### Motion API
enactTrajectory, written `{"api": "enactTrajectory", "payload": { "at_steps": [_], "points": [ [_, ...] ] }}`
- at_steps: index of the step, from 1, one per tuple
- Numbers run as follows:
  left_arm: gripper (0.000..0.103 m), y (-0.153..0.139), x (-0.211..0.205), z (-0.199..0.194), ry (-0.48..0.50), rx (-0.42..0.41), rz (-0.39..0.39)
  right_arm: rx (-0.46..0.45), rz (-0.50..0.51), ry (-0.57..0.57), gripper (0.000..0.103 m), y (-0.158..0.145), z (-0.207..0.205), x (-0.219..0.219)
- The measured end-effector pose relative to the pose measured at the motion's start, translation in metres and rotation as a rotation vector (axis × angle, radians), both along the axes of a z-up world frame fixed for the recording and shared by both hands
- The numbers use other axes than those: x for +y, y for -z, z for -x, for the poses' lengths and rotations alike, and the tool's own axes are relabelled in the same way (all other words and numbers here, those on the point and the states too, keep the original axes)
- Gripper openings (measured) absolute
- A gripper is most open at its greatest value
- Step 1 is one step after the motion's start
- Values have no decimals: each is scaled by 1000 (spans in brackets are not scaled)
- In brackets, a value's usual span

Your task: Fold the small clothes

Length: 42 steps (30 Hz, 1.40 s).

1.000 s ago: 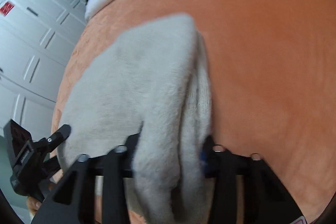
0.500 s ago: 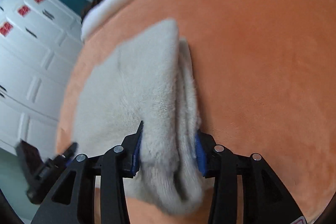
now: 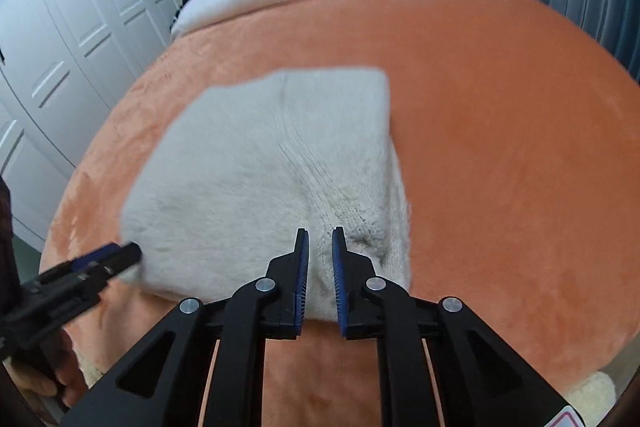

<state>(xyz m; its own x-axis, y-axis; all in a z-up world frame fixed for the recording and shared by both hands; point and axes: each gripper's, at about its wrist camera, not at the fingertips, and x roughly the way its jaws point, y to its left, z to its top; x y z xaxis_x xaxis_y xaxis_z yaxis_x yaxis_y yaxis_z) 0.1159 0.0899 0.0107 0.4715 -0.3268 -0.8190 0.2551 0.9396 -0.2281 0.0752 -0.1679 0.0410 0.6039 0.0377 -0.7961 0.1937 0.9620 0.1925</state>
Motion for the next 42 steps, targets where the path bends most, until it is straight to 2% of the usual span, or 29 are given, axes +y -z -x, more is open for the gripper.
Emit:
{"api": "enactTrajectory", "payload": {
  "at_steps": [2, 3, 5, 7, 12, 17, 21, 24, 29, 31, 34, 36, 37, 39, 42],
  "points": [
    [69, -7, -5, 9, -8, -38, -13, -36, 4, 4, 28, -9, 15, 6],
    [73, -8, -8, 16, -13, -55, -25, -47, 22, 14, 40, -6, 37, 0],
    [83, -9, -15, 35, -15, -85, -40, -66, 66, 56, 52, 0, 60, -3],
    [89, -3, -21, 47, -25, -99, -63, -63, 95, 118, 56, 14, 85, -10],
    [90, 23, -32, 72, -36, -108, -118, -56, 122, 132, 65, 43, 109, -10],
    [89, 40, -34, 82, -49, -116, -157, -23, 122, 148, 65, 67, 112, -10],
    [89, 42, -35, 88, -45, -136, -179, -25, 92, 167, 65, 68, 113, -14],
    [89, 35, -37, 93, -36, -152, -190, -51, 87, 160, 65, 59, 115, -12],
    [91, -2, -27, 75, -72, -197, -93, -133, 36, 119, 68, 22, 95, -12],
    [92, -6, -23, 62, -102, -204, -85, -135, 31, 116, 68, 19, 82, -15],
    [92, 10, -24, 40, -115, -179, -147, -39, 92, 107, 68, 46, 57, -17],
    [91, 31, -25, 30, -109, -121, -210, 62, 153, 118, 66, 69, 47, -20],
    [91, 34, -23, 31, -113, -112, -212, 71, 148, 126, 66, 71, 50, -21],
    [91, 32, -17, 43, -116, -139, -166, 17, 90, 138, 67, 65, 67, -20],
    [91, 38, -16, 58, -94, -141, -142, 6, 88, 124, 68, 70, 88, -10]
  ]
}}
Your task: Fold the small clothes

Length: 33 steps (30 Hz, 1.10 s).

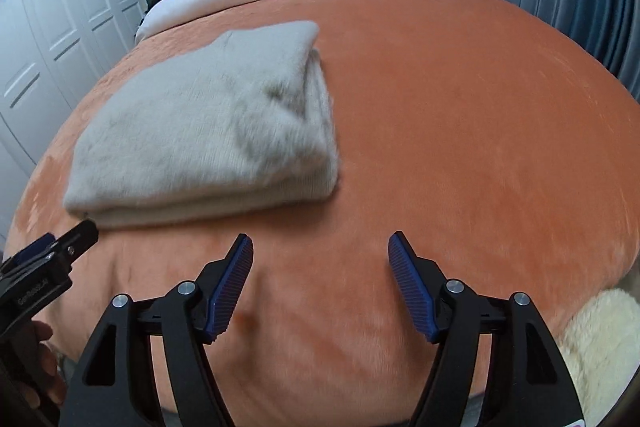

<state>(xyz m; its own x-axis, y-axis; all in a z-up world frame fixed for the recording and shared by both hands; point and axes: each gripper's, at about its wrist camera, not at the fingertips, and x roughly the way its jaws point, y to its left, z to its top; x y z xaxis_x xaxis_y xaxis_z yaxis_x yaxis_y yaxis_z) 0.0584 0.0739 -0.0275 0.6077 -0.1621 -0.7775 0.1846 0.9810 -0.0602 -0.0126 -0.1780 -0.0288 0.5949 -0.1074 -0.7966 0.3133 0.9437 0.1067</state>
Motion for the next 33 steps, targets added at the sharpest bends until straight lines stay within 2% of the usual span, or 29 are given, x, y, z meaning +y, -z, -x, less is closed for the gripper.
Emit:
{"api": "enactTrajectory", "payload": {
  "at_steps": [3, 4, 6, 8, 9, 11, 22, 26, 29, 33],
  "points": [
    [91, 16, -4, 15, 17, 22, 1, 9, 15, -1, 69, 17, 12, 4],
    [91, 22, -7, 20, 26, 29, -11, -20, 39, -8, 71, 19, 16, 7],
    [94, 29, -15, 32, 52, -28, -70, -46, 95, -26, 76, 23, 19, 15],
    [98, 33, -21, 38, 67, -75, -117, -41, 101, -31, 82, 25, 17, 15],
    [98, 35, -22, 36, 68, -64, -123, -37, 102, -30, 88, 26, 16, 15],
    [98, 36, -21, 34, 63, -56, -105, -28, 97, -19, 92, 29, 16, 14],
    [98, 36, -23, 36, 60, -55, -113, -26, 103, -16, 92, 30, 16, 16],
    [98, 36, -26, 35, 9, -44, -102, -19, 124, 6, 92, 30, 15, 23],
    [98, 38, -33, 36, -2, -54, -149, -19, 116, 11, 92, 32, 17, 29],
    [98, 38, -29, 34, -8, -42, -115, -15, 128, 12, 93, 32, 16, 32]
  ]
}}
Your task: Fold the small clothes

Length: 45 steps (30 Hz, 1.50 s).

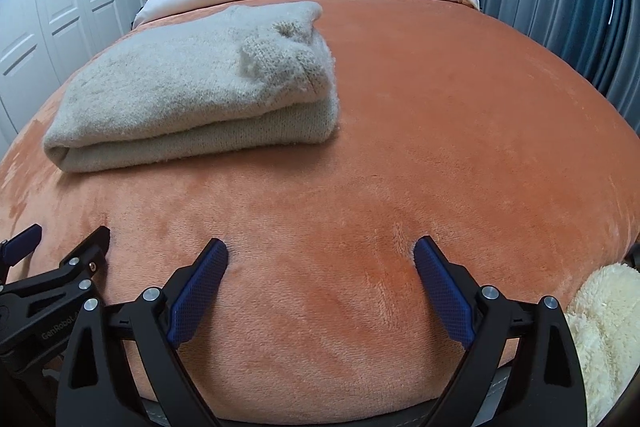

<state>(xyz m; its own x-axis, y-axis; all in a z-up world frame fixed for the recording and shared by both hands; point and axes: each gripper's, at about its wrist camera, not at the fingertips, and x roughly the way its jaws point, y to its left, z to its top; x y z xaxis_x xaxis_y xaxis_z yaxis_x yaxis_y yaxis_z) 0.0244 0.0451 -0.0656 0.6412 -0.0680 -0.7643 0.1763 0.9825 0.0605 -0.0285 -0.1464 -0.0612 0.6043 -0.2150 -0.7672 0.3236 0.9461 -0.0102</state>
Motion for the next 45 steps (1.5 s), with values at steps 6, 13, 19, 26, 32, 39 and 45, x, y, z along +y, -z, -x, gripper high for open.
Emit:
{"api": "enactTrajectory", "payload": {
  "at_steps": [6, 13, 19, 26, 32, 39, 45],
  "points": [
    [98, 0, -2, 0, -9, -5, -12, 8, 2, 6, 98, 1, -1, 2],
    [98, 0, -2, 0, -10, -5, -11, 8, 2, 6, 98, 1, -2, 1],
    [98, 0, -2, 0, -10, -5, -11, 9, 3, 6, 98, 1, -2, 1],
    [98, 0, -2, -1, -10, -5, -11, 8, 3, 7, 98, 1, -1, 1],
    [98, 0, -1, -1, -10, -6, -11, 8, 3, 6, 98, 1, -1, 1],
    [98, -1, -4, 1, -13, -9, -15, 8, 3, 6, 98, 1, -2, 1],
    [98, -1, -4, 2, -13, -11, -15, 9, 6, 6, 98, 1, -2, 1]
  ]
}}
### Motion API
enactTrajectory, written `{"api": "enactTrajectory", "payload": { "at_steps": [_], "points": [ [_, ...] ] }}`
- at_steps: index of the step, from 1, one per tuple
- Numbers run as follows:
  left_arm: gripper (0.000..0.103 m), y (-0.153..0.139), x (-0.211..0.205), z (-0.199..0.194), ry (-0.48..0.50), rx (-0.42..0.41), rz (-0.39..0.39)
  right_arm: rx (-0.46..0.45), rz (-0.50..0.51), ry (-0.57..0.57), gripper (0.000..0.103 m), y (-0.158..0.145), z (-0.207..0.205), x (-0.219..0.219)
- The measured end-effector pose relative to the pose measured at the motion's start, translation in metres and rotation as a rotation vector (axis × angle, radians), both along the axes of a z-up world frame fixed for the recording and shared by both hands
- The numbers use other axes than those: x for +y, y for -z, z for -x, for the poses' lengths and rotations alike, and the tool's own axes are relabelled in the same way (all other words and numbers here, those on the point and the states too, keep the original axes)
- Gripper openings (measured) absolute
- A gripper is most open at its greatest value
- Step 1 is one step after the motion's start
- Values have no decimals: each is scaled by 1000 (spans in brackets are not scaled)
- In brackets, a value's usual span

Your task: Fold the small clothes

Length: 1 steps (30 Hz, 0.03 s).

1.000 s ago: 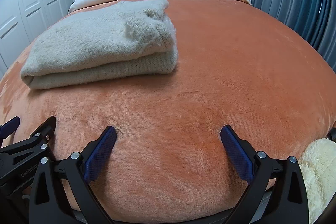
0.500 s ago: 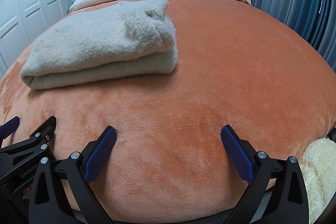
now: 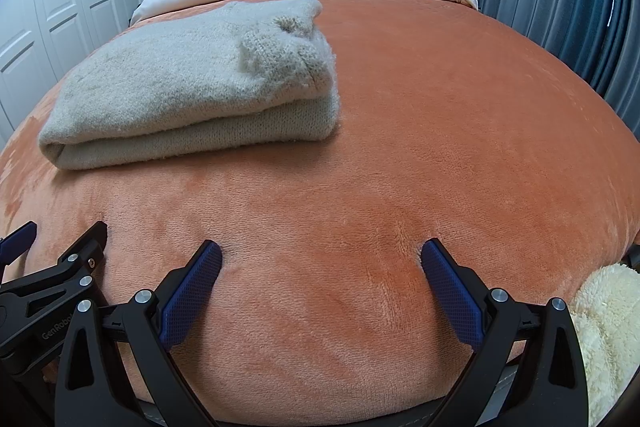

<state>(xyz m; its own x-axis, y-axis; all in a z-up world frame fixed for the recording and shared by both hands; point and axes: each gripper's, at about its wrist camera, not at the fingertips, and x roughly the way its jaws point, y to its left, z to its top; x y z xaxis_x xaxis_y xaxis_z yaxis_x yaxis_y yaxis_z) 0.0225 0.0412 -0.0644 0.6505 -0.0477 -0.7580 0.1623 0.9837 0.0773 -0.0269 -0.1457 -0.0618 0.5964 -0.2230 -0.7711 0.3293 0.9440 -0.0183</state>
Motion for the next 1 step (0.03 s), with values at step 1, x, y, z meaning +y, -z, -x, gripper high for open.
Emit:
{"api": "enactTrajectory", "payload": {
  "at_steps": [1],
  "points": [
    [98, 0, 0, 0, 0, 0, 1, 0, 1, 0, 98, 0, 0, 0]
  ]
}}
